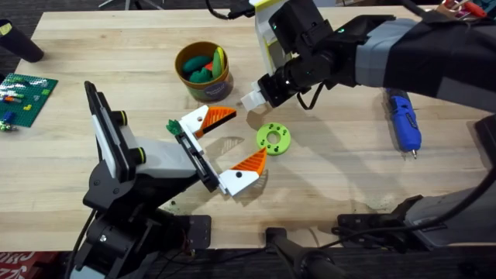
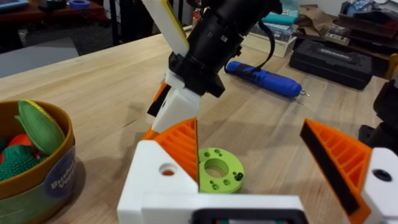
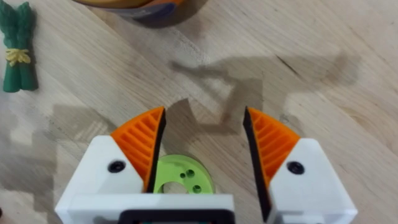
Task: Pick up the gripper from the table and insert it into the empty holder that is missing its gripper. Then pick up a screw, insert it into the mounting hole, and use the screwdriver to tighten it. Finally, clean up the table by picking up the vegetable and placing it into the bucket.
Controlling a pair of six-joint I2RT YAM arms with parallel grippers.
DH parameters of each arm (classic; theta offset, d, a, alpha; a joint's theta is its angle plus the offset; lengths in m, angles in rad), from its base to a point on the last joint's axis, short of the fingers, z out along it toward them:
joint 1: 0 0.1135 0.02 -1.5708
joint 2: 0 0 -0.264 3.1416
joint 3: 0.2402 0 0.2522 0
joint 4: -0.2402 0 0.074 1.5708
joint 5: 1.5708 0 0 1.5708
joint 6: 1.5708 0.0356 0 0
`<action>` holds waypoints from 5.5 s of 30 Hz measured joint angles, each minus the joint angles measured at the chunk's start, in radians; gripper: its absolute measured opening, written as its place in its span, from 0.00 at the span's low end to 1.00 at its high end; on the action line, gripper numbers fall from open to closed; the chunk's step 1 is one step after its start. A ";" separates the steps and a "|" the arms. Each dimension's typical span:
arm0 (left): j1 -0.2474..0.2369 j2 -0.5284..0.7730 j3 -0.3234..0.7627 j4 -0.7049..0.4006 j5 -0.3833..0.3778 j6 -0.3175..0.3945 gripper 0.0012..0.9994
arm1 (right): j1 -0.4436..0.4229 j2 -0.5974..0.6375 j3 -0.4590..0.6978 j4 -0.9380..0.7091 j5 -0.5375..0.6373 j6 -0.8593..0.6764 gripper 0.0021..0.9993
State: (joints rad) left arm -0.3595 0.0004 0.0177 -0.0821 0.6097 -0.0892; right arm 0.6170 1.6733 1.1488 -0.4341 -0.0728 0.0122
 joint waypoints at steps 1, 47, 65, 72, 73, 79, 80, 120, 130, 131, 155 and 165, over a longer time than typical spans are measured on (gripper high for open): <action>0.000 0.000 0.000 0.002 0.000 0.000 0.99 | 0.000 0.000 0.000 -0.003 0.001 -0.001 0.73; 0.000 0.000 0.000 0.003 -0.003 -0.001 0.99 | 0.007 -0.643 -0.505 -0.111 -0.062 0.214 0.73; 0.000 0.000 0.000 0.003 -0.003 -0.001 0.99 | 0.159 -0.469 -0.506 0.009 0.002 0.200 0.73; 0.000 0.000 0.000 0.003 -0.003 -0.001 0.99 | 0.197 -0.469 -0.506 0.035 0.060 0.199 0.49; 0.000 0.000 0.000 0.003 -0.003 -0.001 0.99 | 0.200 -0.469 -0.506 0.038 0.063 0.197 0.47; 0.000 0.000 0.000 0.003 -0.003 -0.001 0.99 | 0.205 -0.467 -0.506 0.051 0.073 0.197 0.45; 0.000 0.001 0.000 0.003 -0.003 -0.001 0.99 | 0.205 -0.467 -0.506 0.055 0.074 0.197 0.45; 0.000 0.000 0.000 0.003 -0.003 -0.001 0.99 | 0.291 -0.383 -0.461 0.008 0.210 0.111 0.29; 0.000 0.000 0.000 0.003 -0.003 -0.001 0.99 | 0.306 -0.377 -0.459 0.008 0.215 0.110 0.24; 0.000 0.001 0.000 0.003 -0.003 -0.001 0.99 | 0.307 -0.377 -0.459 0.008 0.215 0.110 0.22; 0.000 0.000 0.000 0.003 -0.003 -0.001 0.99 | 0.309 -0.377 -0.456 0.000 0.228 0.003 0.20; 0.000 0.000 0.000 0.003 -0.003 -0.001 0.99 | 0.309 -0.377 -0.456 0.015 0.230 -0.029 0.20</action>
State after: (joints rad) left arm -0.3595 0.0006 0.0177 -0.0788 0.6067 -0.0906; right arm 0.9257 1.2964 0.6930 -0.4187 0.1570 -0.0166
